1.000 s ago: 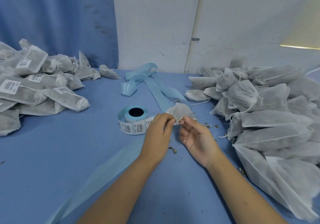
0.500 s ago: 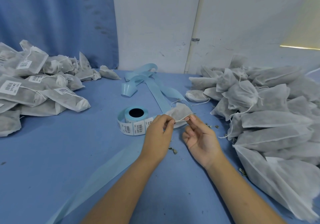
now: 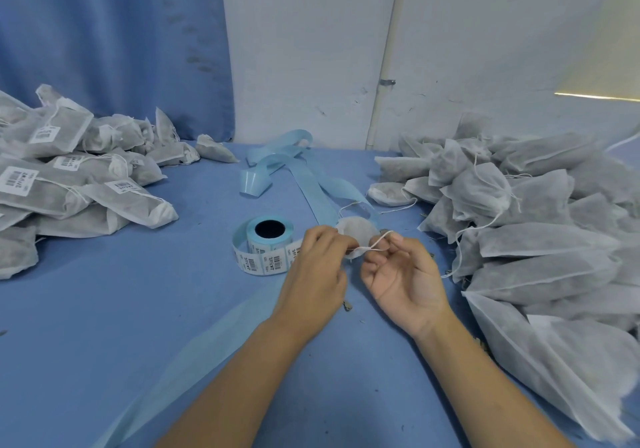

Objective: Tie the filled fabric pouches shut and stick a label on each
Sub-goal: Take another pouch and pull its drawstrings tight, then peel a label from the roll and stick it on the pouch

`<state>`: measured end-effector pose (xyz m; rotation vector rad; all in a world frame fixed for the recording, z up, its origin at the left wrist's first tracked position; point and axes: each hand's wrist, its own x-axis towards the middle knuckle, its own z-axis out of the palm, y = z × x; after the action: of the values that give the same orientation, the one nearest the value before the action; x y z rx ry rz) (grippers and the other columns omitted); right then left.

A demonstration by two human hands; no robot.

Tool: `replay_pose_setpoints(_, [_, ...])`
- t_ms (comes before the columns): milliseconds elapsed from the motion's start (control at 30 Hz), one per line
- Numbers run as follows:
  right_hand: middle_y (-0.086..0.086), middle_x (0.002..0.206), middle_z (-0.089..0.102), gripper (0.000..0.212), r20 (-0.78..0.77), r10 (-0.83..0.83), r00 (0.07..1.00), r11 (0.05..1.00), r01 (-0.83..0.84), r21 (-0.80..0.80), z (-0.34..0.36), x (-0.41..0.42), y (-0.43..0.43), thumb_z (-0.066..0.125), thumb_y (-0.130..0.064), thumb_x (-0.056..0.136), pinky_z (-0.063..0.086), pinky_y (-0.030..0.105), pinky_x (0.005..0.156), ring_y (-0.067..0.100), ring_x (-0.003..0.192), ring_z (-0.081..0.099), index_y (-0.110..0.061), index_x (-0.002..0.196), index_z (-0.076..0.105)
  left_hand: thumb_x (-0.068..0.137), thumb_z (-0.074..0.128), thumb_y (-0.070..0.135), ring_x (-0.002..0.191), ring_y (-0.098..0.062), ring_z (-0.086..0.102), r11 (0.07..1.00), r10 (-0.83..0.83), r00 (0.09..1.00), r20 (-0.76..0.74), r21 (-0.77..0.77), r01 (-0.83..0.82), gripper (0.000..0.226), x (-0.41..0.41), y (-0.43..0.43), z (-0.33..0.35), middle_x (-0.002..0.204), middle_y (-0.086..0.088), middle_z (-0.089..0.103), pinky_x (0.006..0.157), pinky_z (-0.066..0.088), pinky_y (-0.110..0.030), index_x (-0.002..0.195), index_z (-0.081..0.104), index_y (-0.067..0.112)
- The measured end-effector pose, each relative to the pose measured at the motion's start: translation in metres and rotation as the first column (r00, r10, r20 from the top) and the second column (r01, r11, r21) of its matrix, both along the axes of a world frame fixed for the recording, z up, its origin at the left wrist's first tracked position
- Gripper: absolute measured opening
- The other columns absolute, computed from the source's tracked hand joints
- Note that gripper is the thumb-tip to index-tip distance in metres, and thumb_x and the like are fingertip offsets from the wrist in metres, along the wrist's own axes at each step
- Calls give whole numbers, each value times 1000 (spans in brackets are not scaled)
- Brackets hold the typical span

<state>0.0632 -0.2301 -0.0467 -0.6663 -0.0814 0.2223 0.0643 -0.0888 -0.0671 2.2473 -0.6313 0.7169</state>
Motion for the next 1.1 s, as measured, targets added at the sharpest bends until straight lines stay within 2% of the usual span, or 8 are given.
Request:
replay_pose_setpoints(133, [-4,63,48,36,57,118,991,993,-118,2,3,-4,8,92,-17,45,46,20,55,9,53,47,-16,62,60,75,50,-15,101,-17,46,1000,-2,1000,-23,-10,2,44,3,-4,0,110,-8,51,80,43,-27,114,59,4])
replay_pose_setpoints(367, [-5,62,51,34,139,239,961,970,-244,14,4,-9,10,90,-17,52,49,23,64,10,58,50,-18,62,58,89,58,-2,114,-9,44,971,12,998,-63,-237,-27,17,5,-3,5,124,-1,49,93,25,-1,105,63,2])
replay_pose_setpoints(533, [-3,65,61,36,70,90,993,996,-90,-2,5,-7,10,90,-13,42,53,25,61,12,60,58,-18,63,62,97,45,10,84,8,54,798,-29,993,-114,-600,-46,27,-1,-8,20,91,22,58,74,38,-6,100,46,37])
replay_pose_setpoints(633, [0,73,65,20,30,-34,999,992,37,-117,5,-5,10,76,-6,58,52,22,60,12,64,60,-19,65,62,100,43,11,72,6,51,696,-18,990,-138,-713,-87,24,1,-6,22,81,25,56,66,39,-9,92,41,33])
replay_pose_setpoints(767, [-9,71,60,11,78,-250,965,886,261,-383,2,-3,15,68,-14,70,42,19,66,5,65,54,-21,71,59,99,41,5,75,4,54,650,34,988,-151,-747,-137,37,4,-2,25,94,6,61,66,40,-8,103,43,41])
replay_pose_setpoints(833, [-10,73,62,15,140,-296,945,815,326,-478,0,-3,18,67,-10,78,41,21,72,5,71,55,-22,71,61,97,39,0,79,6,55,670,53,989,-139,-730,-138,43,5,1,24,94,18,61,67,40,-6,105,46,42])
replay_pose_setpoints(967, [0,83,66,17,128,-287,949,840,314,-442,-1,-4,21,65,-6,84,51,20,72,10,80,63,-18,72,63,96,37,-2,82,7,56,659,42,986,-160,-737,-148,35,8,3,23,89,30,61,70,40,-7,109,55,25])
replay_pose_setpoints(1100, [4,90,67,15,45,-305,951,856,294,-426,-2,-4,22,65,-6,86,55,26,75,13,83,65,-16,76,60,97,39,3,98,-11,60,586,-107,969,-224,-801,-120,36,4,3,23,103,12,65,85,47,-22,113,59,28])
